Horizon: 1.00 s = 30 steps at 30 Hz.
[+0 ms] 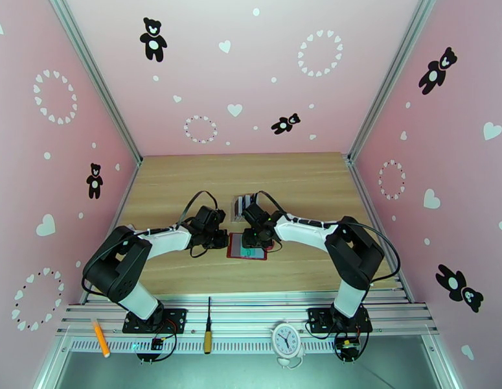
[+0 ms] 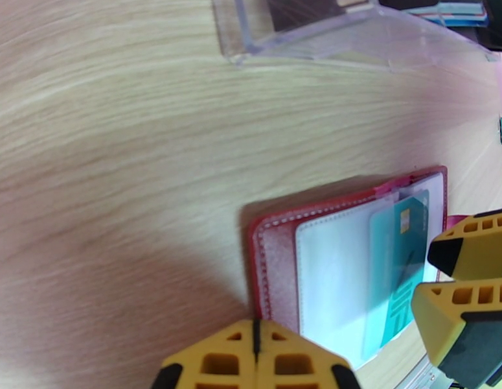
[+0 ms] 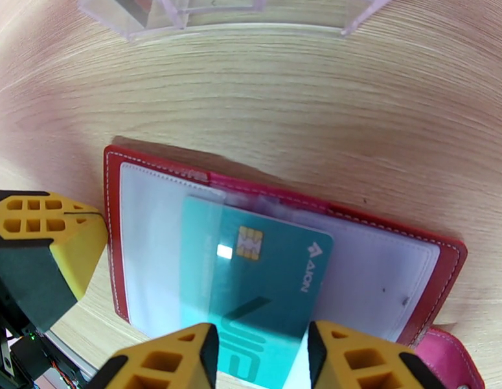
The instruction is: Put the credit cards into the card holder
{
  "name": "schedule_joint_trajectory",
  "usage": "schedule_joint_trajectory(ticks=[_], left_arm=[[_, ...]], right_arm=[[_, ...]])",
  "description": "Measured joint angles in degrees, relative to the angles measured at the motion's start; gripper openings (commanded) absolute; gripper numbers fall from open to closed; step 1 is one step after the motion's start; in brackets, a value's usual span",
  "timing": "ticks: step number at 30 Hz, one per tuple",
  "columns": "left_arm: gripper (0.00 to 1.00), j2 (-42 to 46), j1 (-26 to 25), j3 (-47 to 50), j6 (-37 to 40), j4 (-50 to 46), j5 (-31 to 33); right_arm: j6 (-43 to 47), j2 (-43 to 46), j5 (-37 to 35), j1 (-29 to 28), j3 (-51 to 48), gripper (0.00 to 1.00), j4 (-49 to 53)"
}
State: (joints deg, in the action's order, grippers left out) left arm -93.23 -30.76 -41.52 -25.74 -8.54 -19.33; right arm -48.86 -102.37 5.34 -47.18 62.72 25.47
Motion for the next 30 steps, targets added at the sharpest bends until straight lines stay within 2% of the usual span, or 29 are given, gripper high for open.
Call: schedule_joint_trajectory(ticks=[30], left_arm=[[0.06, -0.02, 0.00, 0.00, 0.00, 0.02, -0.02]], right_arm=[[-0.24, -0.90, 2.60, -0.76, 0.02, 0.43, -1.68]])
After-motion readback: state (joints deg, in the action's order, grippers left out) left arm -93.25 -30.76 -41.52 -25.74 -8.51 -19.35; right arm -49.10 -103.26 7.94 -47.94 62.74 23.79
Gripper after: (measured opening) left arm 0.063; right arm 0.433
